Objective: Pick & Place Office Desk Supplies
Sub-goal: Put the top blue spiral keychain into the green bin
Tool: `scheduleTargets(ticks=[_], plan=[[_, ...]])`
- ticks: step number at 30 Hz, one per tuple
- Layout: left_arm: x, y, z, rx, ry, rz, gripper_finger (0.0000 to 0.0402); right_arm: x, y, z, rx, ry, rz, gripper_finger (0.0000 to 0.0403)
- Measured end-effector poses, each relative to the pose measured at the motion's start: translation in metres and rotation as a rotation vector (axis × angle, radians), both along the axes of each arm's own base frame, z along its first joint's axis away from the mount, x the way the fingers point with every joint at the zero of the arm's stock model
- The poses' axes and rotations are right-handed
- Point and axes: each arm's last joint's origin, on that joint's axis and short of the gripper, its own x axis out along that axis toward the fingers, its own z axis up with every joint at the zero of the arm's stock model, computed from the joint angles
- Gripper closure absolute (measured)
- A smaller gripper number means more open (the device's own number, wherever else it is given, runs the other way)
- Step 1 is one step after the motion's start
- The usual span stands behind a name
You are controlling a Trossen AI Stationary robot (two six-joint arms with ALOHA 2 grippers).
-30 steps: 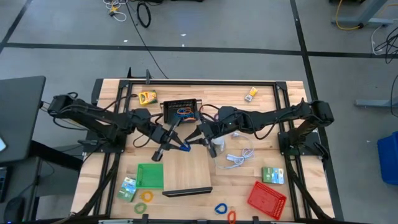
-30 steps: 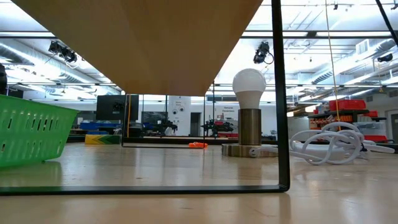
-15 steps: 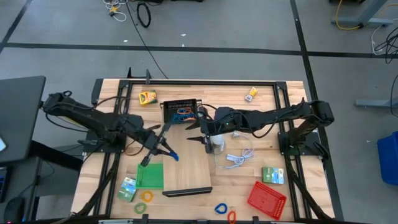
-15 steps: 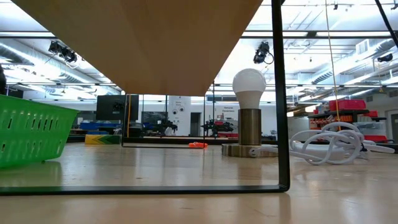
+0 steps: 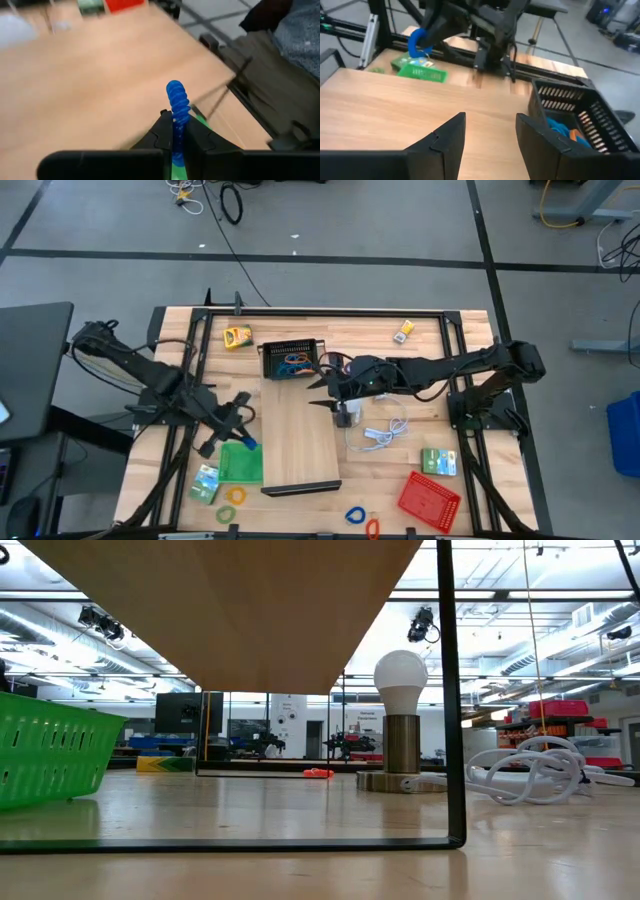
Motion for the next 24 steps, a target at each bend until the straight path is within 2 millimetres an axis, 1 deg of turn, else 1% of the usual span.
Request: scheduleTargets(ticks=[8,12,15,20,24], plan=[[-0.019,-0.012,-0.016,-0.02,0.226,0.061,0.0383,-0.011,0.009,0.0,0.006,0.074,-0.037,0.0222],[-0.023,-0.022,-0.024,-0.004,0.301,0.055,0.0383,-0.015,0.014,-0.001,0.001,0.108,-0.056,0.0222],[-0.02,-0.031,-0.035,0.03,0.362,0.053,0.0383,-0.018,0.019,-0.003,0.008,0.133,-0.074,0.0222],[-0.013,-0.047,-0.058,0.105,0.472,0.067,0.0383,-0.021,0.028,-0.005,0.022,0.159,-0.088,0.0222],[-0.005,-0.061,-0.075,0.137,0.51,0.075,0.0383,-0.023,0.036,-0.006,0.02,0.16,-0.086,0.0222]])
